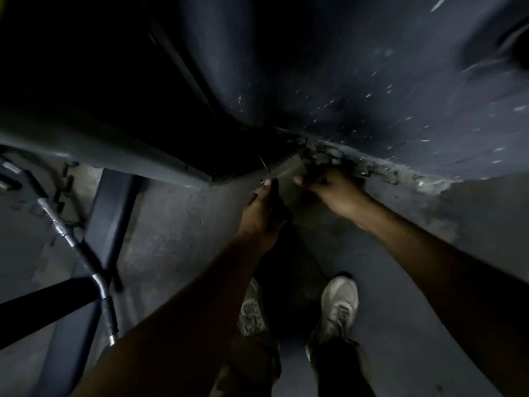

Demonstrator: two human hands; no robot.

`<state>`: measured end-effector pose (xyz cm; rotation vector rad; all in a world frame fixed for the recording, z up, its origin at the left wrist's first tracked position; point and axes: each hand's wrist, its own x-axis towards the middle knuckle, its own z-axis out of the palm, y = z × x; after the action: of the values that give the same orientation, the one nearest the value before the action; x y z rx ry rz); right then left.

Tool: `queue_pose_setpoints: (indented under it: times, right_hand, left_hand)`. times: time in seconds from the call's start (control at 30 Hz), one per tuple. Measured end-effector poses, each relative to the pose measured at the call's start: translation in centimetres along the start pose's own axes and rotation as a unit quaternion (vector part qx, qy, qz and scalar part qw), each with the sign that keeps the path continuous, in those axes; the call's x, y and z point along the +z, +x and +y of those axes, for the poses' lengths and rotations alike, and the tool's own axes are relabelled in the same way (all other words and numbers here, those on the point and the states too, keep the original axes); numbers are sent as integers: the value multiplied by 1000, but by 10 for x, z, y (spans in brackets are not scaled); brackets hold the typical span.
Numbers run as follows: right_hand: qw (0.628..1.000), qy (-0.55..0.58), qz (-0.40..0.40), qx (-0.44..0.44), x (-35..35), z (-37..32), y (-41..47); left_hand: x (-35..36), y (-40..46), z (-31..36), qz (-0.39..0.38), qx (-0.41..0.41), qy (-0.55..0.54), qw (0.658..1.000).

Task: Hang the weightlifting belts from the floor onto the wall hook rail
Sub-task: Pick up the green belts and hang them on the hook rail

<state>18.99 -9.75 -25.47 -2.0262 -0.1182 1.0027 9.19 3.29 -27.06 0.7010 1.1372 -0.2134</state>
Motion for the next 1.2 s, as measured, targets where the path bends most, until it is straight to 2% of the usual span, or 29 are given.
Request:
queue_pose_setpoints:
  times: [0.2, 0.33, 0.4, 0.5, 0.6, 0.7, 0.8, 0.9, 1.07, 1.2]
  right_hand:
    - [986, 81, 143, -24, -56, -91, -143]
    - [973, 115, 192, -59, -80, -149, -227]
    - [968, 121, 205, -81, -88, -183, -277]
    - [956, 146, 220, -126, -95, -227, -343]
    - [946, 157, 238, -151, -101, -267, -405]
    - [936, 171, 260, -163, -117, -319, -466]
    - [922, 177, 269, -216, -138, -379, -520]
    - [891, 194, 304, -275, -157, -441, -569]
    - [813, 190, 390, -388, -178, -525, -648]
    - [762, 176, 436, -446, -194, -581, -703]
  left_hand:
    - [62, -156, 45, -119, 57, 48, 990]
    - [82, -252, 77, -141, 93, 82, 982]
    - [89, -307, 97, -137, 131, 133, 973]
    - [98, -378, 127, -153, 246, 204, 935]
    - [100, -451, 147, -203, 353, 230, 884]
    - [106, -527, 167, -246, 426, 237, 838]
    - [114, -607, 194, -257, 483, 244, 801]
    - [128, -686, 218, -279, 531, 240, 764]
    - [150, -800, 253, -328, 573, 222, 717]
    - [160, -863, 278, -379, 568, 193, 705]
